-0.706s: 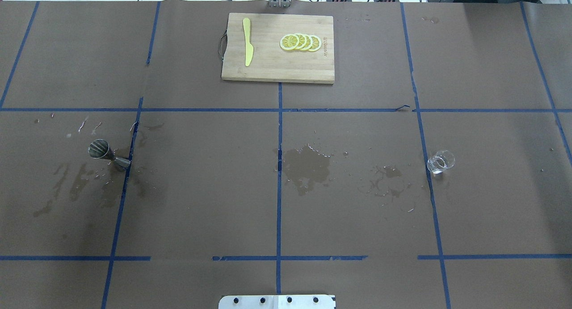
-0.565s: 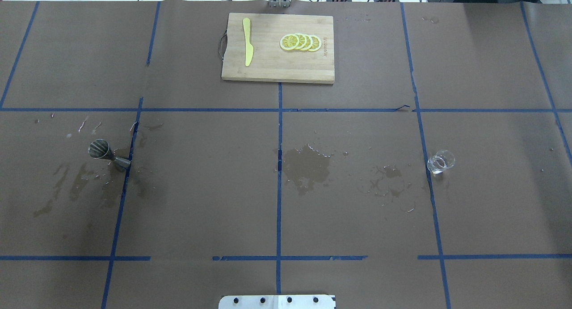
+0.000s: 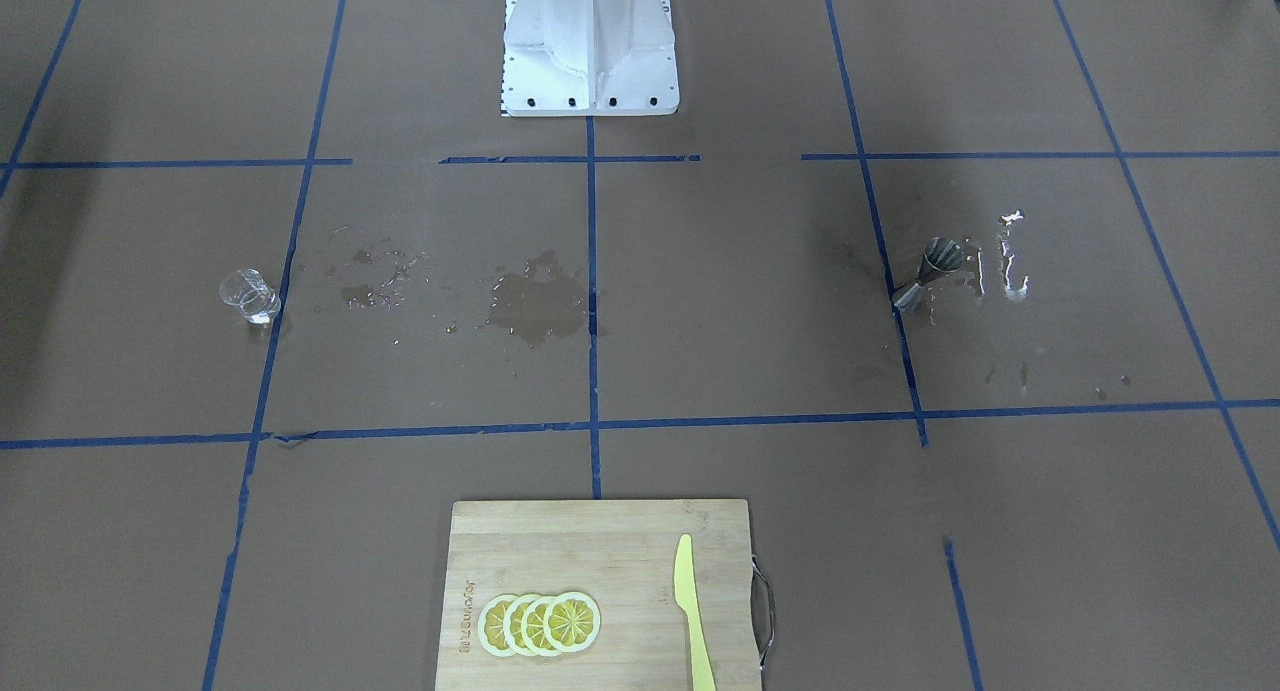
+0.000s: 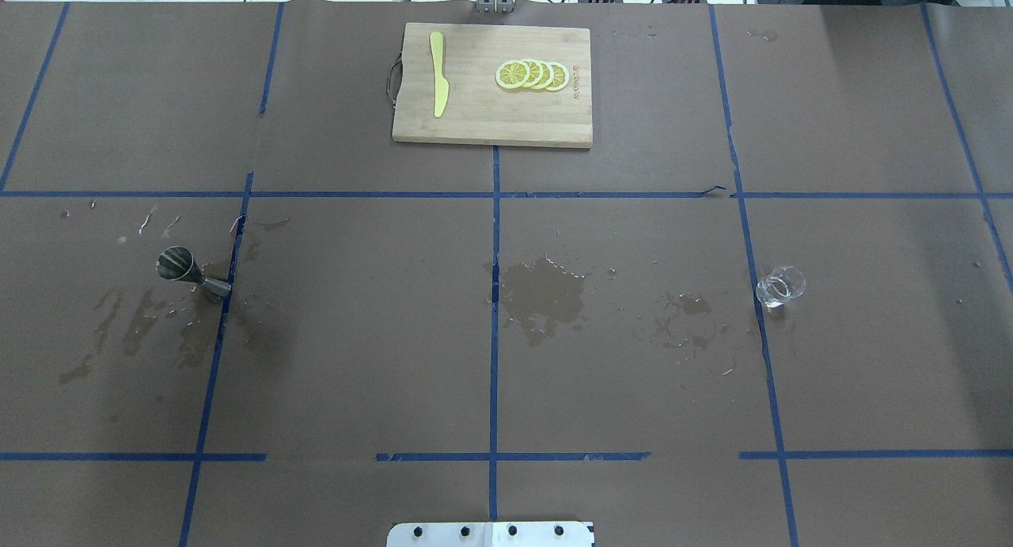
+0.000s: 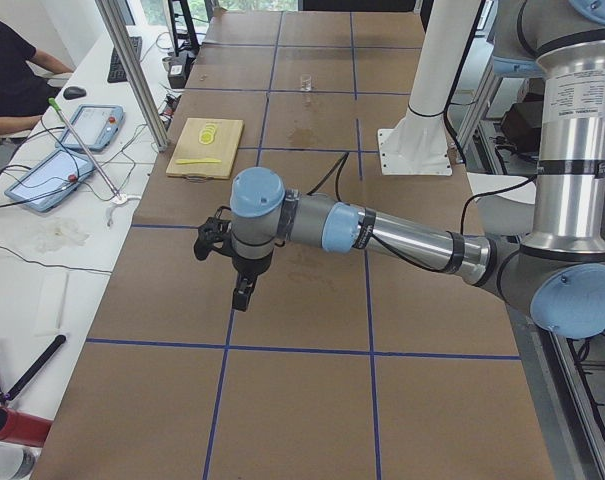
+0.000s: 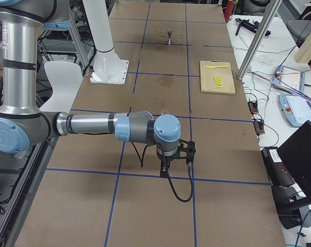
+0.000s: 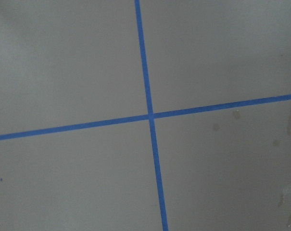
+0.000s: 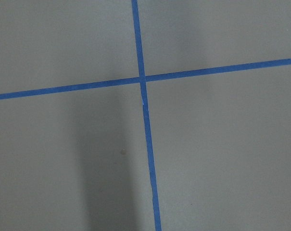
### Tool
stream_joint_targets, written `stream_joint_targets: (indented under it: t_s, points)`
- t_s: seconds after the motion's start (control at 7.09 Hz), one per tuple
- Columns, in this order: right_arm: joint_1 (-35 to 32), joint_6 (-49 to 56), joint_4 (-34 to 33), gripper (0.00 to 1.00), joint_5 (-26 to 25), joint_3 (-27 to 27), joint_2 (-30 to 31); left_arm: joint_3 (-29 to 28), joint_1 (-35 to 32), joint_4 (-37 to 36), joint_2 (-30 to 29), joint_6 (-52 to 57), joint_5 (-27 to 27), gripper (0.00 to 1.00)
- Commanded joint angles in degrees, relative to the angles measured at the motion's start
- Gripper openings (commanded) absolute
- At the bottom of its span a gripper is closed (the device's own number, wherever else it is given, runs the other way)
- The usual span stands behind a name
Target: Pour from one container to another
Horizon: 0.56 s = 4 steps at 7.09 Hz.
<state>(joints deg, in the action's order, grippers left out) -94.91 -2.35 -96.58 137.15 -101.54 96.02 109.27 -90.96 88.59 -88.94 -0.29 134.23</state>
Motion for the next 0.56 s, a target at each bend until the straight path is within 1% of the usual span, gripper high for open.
stream_joint_targets:
  t_s: [0.0, 0.14, 0.28, 0.42]
  points:
    - [1.64, -0.02, -0.45, 1.0, 0.66, -3.2, -1.87, 10.03, 8.46, 3.85, 0.16, -18.58, 0.07, 0.99]
    - [1.83, -0.29, -0.62, 1.0, 0.84, -2.88, -2.06, 14.17, 14.17, 7.62, 2.08, -28.62, -0.28, 0.98]
    - [1.83, -0.55, -0.1, 1.0, 2.75, -3.4, -1.54, 17.17, 20.93, 18.44, 7.06, -41.42, -2.72, 0.98]
    - [1.83, -0.55, -0.1, 1.0, 3.55, -3.23, -1.01, 17.64, 28.83, 35.17, 14.16, -55.3, -9.7, 0.97]
